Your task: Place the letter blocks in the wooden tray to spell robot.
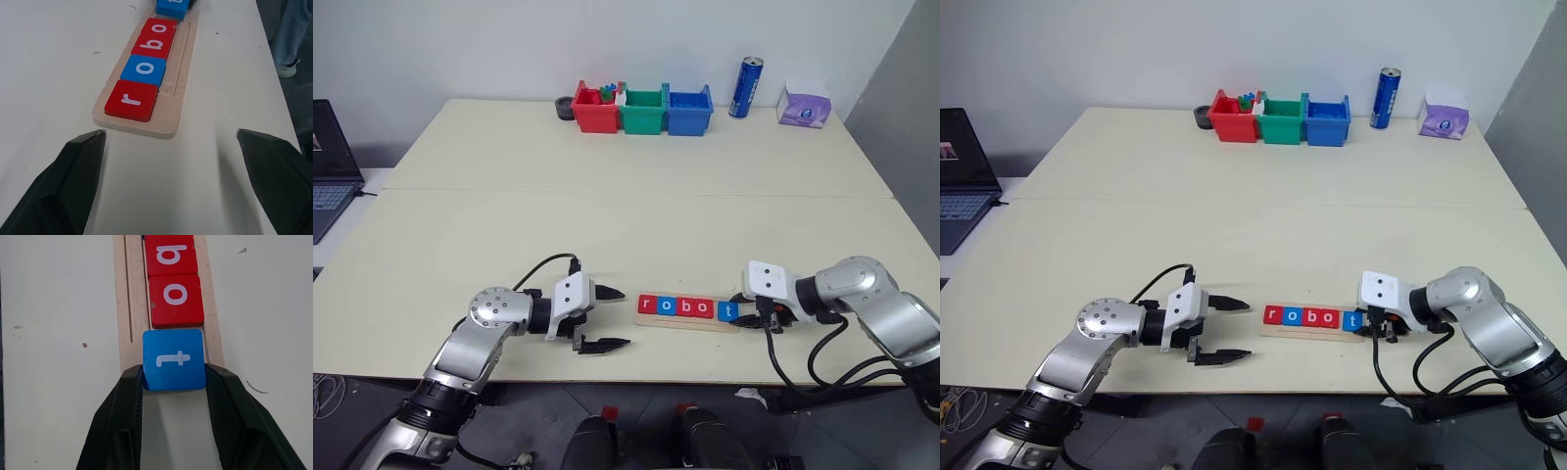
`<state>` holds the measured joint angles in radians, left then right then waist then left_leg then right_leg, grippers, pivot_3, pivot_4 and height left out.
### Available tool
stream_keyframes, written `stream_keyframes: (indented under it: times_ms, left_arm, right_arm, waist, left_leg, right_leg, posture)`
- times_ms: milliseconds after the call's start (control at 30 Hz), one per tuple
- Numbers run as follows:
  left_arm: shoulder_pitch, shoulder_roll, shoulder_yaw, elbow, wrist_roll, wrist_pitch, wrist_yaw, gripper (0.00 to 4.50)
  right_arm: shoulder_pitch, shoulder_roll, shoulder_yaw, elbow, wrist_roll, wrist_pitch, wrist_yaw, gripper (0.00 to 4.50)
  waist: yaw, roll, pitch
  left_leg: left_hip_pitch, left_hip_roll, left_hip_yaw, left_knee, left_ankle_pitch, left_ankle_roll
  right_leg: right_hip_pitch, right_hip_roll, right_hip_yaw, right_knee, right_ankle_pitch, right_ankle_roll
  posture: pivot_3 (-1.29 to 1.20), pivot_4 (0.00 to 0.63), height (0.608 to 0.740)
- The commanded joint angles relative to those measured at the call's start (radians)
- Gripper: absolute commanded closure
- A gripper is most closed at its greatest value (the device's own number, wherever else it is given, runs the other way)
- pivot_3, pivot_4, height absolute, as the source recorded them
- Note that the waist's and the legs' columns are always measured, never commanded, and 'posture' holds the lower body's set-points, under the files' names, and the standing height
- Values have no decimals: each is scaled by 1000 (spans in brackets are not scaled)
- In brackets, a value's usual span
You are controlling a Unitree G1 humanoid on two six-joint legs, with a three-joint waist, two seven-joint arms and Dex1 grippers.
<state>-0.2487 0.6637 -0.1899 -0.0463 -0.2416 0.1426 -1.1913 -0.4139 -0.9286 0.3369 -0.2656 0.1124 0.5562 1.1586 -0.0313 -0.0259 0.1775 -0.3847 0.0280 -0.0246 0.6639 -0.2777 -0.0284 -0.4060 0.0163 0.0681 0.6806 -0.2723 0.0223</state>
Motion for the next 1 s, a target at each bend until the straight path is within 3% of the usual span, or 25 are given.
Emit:
stream_keyframes:
  times_ms: [33,767,800,1000]
  left_arm:
    - [2,0,13,-26,-8,-19,2,0]
    - [18,-1,10,-28,-9,-26,4,0]
    - [18,-1,10,-29,-9,-25,4,0]
    - [19,-1,9,-35,-10,-20,5,0]
  right_arm:
    - [-28,4,-5,-5,-8,-4,12,3037]
    - [-54,19,8,11,-24,7,36,3037]
    - [-56,20,7,11,-23,8,35,2274]
    - [-67,28,-12,1,-11,32,24,141]
  waist:
    - [0,0,0]
    - [0,0,0]
    - [0,0,0]
    - [0,0,0]
  left_leg:
    - [0,0,0,0,0,0]
    - [0,0,0,0,0,0]
    - [0,0,0,0,0,0]
    - [0,0,0,0,0,0]
  right_leg:
    - [0,0,0,0,0,0]
    - [0,0,0,0,2,-3]
    - [0,0,0,0,2,-3]
    - [0,0,-1,0,2,-3]
  posture:
    - [0,150,740]
    - [0,150,740]
    - [0,150,740]
    - [0,150,740]
